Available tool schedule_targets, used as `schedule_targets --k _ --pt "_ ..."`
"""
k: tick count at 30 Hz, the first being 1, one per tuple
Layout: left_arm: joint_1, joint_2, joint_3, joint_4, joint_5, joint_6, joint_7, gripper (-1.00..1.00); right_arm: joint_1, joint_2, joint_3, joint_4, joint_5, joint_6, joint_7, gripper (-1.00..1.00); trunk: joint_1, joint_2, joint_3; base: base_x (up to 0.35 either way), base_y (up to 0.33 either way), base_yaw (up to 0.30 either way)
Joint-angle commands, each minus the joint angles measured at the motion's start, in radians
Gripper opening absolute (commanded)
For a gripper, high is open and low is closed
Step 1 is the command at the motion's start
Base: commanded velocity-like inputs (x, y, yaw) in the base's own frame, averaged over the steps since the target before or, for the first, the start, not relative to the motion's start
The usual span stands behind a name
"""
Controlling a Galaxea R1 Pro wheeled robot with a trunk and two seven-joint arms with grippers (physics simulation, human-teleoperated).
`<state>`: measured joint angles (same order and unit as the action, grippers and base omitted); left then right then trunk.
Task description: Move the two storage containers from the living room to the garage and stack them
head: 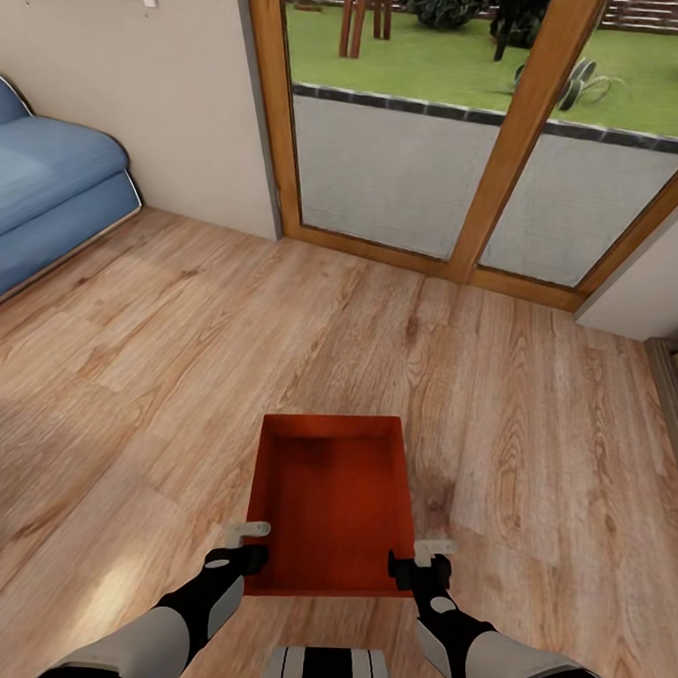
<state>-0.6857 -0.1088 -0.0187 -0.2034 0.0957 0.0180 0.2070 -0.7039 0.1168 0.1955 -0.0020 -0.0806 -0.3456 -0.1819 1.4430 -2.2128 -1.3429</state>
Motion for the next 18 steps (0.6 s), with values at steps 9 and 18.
schedule_targets --k 9,18 --pt "0.0 0.0 -0.004 0.002 0.009 0.002 0.002 -1.0 -0.001 0.001 0.009 0.001 -0.008 -0.004 -0.004 -1.0 0.0 0.0 -0.001 0.0 0.0 0.0" --pt "0.0 -0.001 -0.005 0.001 0.008 0.002 0.002 -1.0 0.0 -0.001 0.009 0.0 -0.008 -0.004 -0.004 -1.0 0.0 0.0 -0.001 0.0 0.0 0.0"
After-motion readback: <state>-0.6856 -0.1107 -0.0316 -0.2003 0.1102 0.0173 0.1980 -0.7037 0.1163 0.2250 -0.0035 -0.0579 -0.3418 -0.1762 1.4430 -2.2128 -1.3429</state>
